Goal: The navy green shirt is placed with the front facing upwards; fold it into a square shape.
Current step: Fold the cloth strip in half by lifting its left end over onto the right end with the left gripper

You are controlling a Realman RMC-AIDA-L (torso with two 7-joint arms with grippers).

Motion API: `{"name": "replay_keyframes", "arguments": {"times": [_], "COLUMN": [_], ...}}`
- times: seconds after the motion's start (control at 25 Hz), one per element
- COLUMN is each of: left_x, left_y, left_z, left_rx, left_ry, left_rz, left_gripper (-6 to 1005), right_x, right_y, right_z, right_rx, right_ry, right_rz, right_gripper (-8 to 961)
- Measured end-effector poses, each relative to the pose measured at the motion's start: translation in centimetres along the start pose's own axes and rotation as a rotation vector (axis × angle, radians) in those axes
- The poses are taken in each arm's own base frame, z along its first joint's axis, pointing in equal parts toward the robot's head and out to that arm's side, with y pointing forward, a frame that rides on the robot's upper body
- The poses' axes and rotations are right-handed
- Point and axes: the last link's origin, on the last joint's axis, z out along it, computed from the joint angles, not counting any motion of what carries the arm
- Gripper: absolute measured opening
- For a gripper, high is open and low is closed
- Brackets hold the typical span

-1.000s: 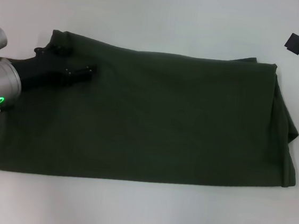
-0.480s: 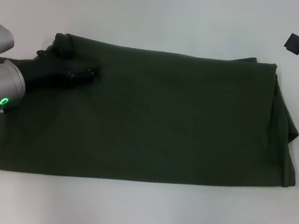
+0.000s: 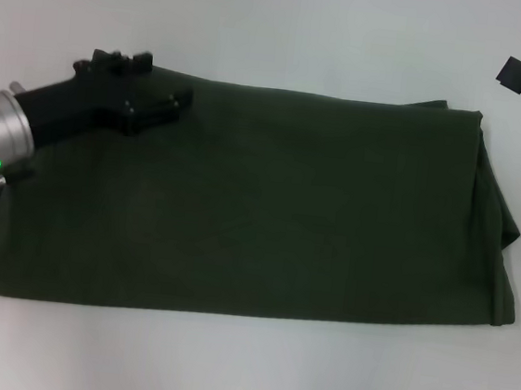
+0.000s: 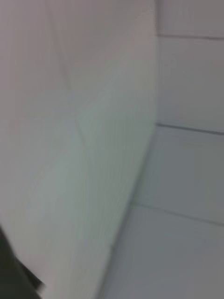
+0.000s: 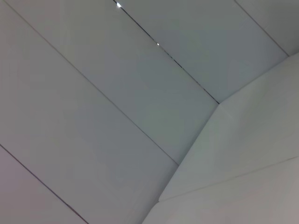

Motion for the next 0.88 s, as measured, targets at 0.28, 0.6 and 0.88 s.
{"name": "replay_keyframes", "arguments": {"times": [0.28,0.6,0.88], "left_x": [1.5,2.4,2.7], "left_y": [-0.4,-1.4,-2.9], "left_z": [-2.0,-4.6,-7.7], "left_rx": [0.000,-0.027,0.013], "left_ry": [0.114,0.111,0.108], "left_rz": [-0.060,-0.195,-0.325], "left_gripper": [815,816,817], "right_x": [-0.1,-0.1,0.2], "right_y": [0.0,-0.3,-0.7], "right_z": [0.0,0.4,1.7], "right_rx": [0.001,0.020,0.036], "right_ry": [-0.005,0.000,0.084], "right_rz": [-0.018,-0.060,-0.118], "right_gripper": [908,909,912]}}
